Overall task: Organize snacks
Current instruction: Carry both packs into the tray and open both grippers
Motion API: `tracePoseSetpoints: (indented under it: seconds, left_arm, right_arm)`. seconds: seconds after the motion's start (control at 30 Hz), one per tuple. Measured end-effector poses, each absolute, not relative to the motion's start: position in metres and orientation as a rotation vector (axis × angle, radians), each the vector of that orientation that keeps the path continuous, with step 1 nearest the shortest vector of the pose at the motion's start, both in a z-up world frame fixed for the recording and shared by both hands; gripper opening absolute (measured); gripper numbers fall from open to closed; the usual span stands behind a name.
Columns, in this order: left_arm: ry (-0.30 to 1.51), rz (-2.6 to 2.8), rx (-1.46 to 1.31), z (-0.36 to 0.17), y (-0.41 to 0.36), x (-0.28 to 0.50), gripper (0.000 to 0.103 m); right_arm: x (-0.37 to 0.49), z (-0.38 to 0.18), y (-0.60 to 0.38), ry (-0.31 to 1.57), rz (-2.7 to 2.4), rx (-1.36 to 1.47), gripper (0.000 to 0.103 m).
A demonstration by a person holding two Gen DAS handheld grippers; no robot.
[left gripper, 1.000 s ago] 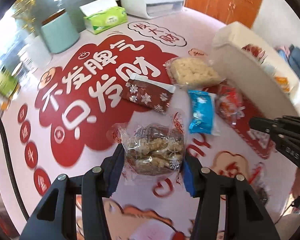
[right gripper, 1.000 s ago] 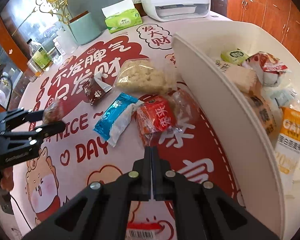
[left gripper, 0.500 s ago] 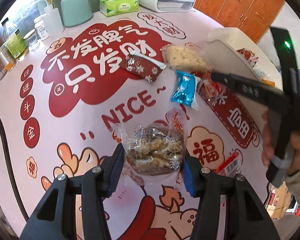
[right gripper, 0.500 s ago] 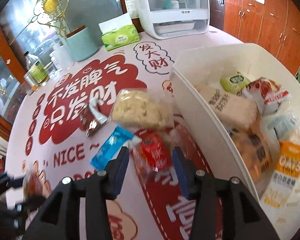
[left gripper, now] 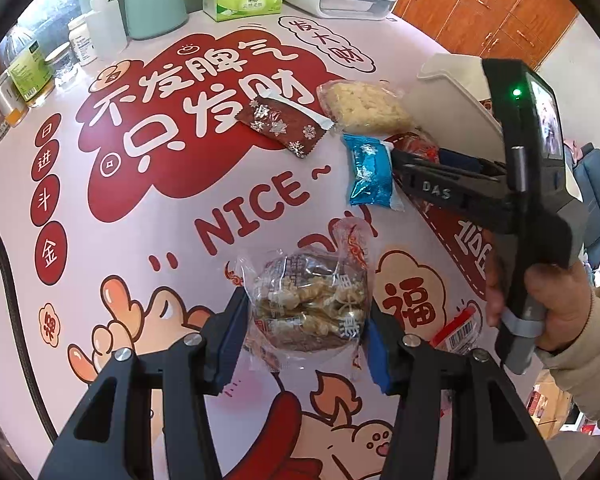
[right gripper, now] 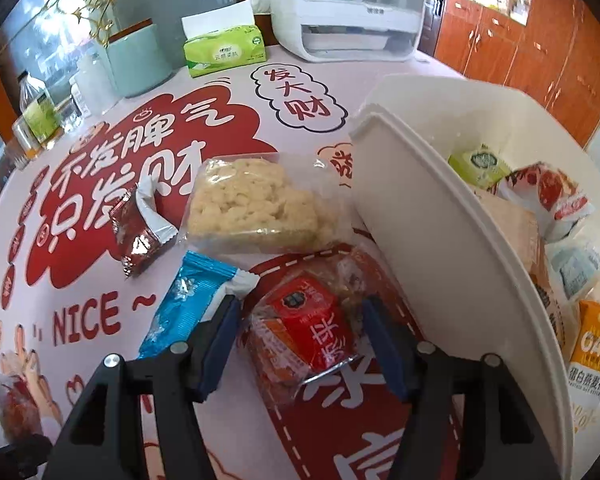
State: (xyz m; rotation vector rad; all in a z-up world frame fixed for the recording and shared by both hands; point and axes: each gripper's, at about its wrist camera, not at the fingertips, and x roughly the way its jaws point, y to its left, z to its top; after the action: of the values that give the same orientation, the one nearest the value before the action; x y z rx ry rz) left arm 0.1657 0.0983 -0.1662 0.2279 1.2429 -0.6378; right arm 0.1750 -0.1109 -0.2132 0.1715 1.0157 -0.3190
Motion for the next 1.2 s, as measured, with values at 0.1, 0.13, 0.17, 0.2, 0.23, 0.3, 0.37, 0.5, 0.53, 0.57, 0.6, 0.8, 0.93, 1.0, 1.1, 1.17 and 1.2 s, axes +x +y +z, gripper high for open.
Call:
tracePoseSetpoints:
  seconds: [0.1,0.13,0.17,0.2,0.23,0.3,0.37,0.5,0.53,0.57,0.6,0.8,0.93,1.0,1.1,1.17,1.2]
  left_arm:
    - [1.241,-0.637,0.227,-0.165,0.097,0.163,0.051]
    - [1.240,-0.636,0.227,-0.164,0.098,0.162,0.051]
    - [1.240,-0.633,0.228,-0.163,0.098,0.161,0.051]
    - [1.238,-0.630,0.228,-0.162,0.098,0.160,0.051]
    - [1.236,-0.628,0.227,-0.160,0.098,0.158,0.051]
    - [1.229,-0.622,0.223,-0.156,0.100,0.156,0.051]
    - [1.223,-0.614,0.215,-0.150,0.101,0.152,0.051]
    - [1.198,-0.607,0.202,-0.136,0.102,0.144,0.051]
    - [1.193,-0.607,0.200,-0.133,0.102,0.142,0.051]
    - [1.187,-0.608,0.196,-0.128,0.101,0.140,0.051]
    - [1.177,-0.609,0.192,-0.123,0.100,0.137,0.051]
    - [1.108,-0.637,0.170,-0.087,0.081,0.116,0.051]
    - [1.057,-0.666,0.150,-0.062,0.058,0.101,0.051]
    - [1.040,-0.676,0.143,-0.054,0.042,0.094,0.051]
    - [1.018,-0.687,0.148,-0.041,0.011,0.086,0.051]
    - [1.000,-0.698,0.149,-0.031,-0.013,0.082,0.051]
    - [0.983,-0.703,0.148,-0.024,-0.028,0.081,0.051]
  right_arm:
    - [0.175,-0.212,-0.108,0.999,-0.311,0.145,0.055]
    - [0.174,-0.211,-0.107,1.000,-0.307,0.138,0.055]
    - [0.174,-0.211,-0.107,0.999,-0.305,0.139,0.054]
    - [0.173,-0.210,-0.108,0.997,-0.303,0.141,0.054]
    - [0.172,-0.210,-0.109,0.995,-0.302,0.146,0.054]
    - [0.169,-0.208,-0.109,0.995,-0.296,0.153,0.054]
    - [0.164,-0.204,-0.109,0.992,-0.279,0.159,0.053]
    - [0.142,-0.183,-0.104,0.963,-0.210,0.185,0.053]
    - [0.137,-0.178,-0.102,0.956,-0.193,0.188,0.053]
    - [0.128,-0.170,-0.099,0.943,-0.168,0.191,0.053]
    - [0.119,-0.162,-0.096,0.930,-0.140,0.196,0.053]
    - [0.064,-0.118,-0.088,0.854,-0.032,0.218,0.054]
    - [0.037,-0.095,-0.101,0.806,-0.023,0.220,0.054]
    - [0.025,-0.083,-0.113,0.781,-0.024,0.227,0.054]
    - [0.009,-0.065,-0.136,0.732,-0.045,0.231,0.054]
    - [-0.001,-0.053,-0.156,0.704,-0.061,0.241,0.054]
    - [-0.005,-0.047,-0.165,0.692,-0.068,0.241,0.054]
